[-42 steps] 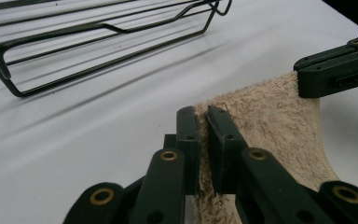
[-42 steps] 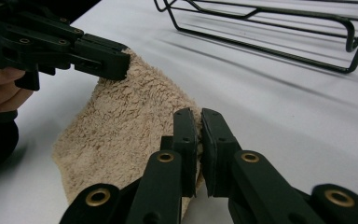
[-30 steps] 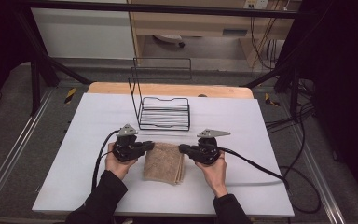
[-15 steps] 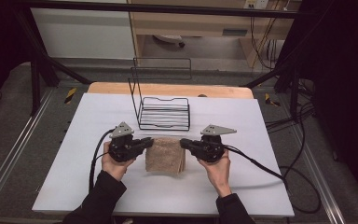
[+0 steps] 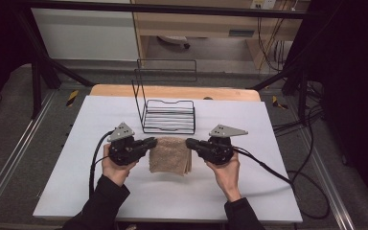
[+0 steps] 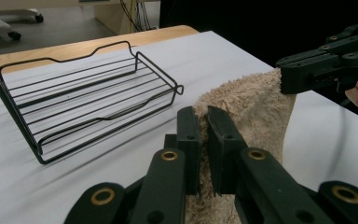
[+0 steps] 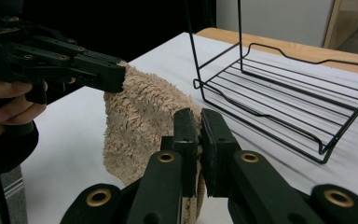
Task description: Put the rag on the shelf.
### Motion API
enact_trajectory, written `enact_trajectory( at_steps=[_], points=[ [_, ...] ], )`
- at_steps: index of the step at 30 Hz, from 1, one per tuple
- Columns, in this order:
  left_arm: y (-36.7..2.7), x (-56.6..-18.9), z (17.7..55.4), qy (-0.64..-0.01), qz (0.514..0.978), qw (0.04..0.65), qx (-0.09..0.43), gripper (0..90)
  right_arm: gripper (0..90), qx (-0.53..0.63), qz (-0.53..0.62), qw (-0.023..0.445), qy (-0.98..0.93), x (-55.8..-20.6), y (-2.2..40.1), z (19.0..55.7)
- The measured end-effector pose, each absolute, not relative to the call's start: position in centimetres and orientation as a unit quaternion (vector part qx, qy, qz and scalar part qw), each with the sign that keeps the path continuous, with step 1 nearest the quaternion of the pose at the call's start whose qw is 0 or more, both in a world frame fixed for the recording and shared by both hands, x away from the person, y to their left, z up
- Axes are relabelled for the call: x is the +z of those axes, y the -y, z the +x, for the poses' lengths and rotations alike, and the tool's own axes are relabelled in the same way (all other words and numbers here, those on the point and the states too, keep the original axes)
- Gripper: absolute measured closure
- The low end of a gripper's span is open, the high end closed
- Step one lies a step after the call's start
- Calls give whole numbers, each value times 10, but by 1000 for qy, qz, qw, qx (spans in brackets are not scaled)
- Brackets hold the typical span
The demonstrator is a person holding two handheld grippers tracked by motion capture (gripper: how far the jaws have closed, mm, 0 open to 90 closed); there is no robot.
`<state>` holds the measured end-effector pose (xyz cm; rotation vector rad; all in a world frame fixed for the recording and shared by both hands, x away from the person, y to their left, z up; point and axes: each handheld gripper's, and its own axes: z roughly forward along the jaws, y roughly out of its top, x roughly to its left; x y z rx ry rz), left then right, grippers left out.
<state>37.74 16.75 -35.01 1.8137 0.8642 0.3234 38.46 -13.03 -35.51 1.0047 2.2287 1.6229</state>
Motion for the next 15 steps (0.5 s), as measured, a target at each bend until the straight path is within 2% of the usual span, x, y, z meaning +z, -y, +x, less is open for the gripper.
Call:
enact_trajectory(
  at_steps=[15],
  points=[
    [-168,-332,374,-349,746,548,149,836,856,563,322,122,-751,-331,132,380]
  ],
)
